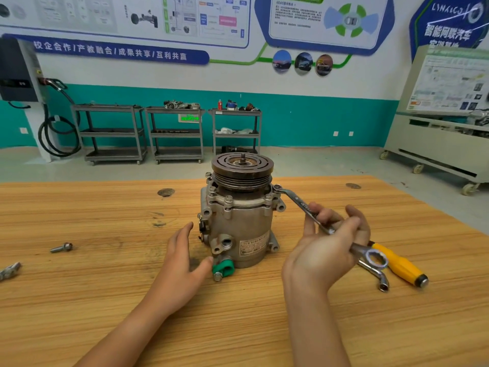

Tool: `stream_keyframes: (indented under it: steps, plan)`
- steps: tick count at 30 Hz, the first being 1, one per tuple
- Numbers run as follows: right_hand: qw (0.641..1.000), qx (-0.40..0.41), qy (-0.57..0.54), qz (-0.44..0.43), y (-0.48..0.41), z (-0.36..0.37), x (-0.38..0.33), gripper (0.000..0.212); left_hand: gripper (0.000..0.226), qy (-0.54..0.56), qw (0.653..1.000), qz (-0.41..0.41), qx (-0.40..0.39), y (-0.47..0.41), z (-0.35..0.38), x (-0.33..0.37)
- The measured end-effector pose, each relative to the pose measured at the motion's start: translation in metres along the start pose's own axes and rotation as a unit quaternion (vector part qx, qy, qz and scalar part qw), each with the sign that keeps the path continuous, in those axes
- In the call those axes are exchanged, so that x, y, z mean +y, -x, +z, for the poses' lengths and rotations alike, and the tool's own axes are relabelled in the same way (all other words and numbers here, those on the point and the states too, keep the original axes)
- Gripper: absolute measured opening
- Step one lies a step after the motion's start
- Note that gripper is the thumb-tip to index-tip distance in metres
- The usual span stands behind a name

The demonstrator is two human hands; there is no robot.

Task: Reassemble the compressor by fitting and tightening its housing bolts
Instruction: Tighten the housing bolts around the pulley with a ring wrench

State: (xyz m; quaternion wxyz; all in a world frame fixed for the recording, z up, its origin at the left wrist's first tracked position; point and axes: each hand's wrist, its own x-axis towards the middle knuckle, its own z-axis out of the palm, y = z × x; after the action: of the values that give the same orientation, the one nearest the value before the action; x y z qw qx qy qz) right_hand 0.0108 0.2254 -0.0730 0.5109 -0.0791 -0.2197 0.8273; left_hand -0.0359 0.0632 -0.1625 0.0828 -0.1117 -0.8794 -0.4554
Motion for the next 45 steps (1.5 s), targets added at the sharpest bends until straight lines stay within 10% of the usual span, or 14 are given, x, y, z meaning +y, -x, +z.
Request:
stream_keyframes:
  steps: [21, 45]
  plan:
    - [0.974, 0.021, 0.021, 0.224, -0.135, 0.052, 0.009, 0.029, 0.079, -0.015, 1.000, -0.022, 0.002, -0.003, 0.000, -0.002]
    - [0.995, 0.027, -0.033, 0.093, -0.072, -0.009, 0.004, 0.022, 0.079, -0.020, 1.000, 0.008, -0.018, -0.004, 0.006, -0.004]
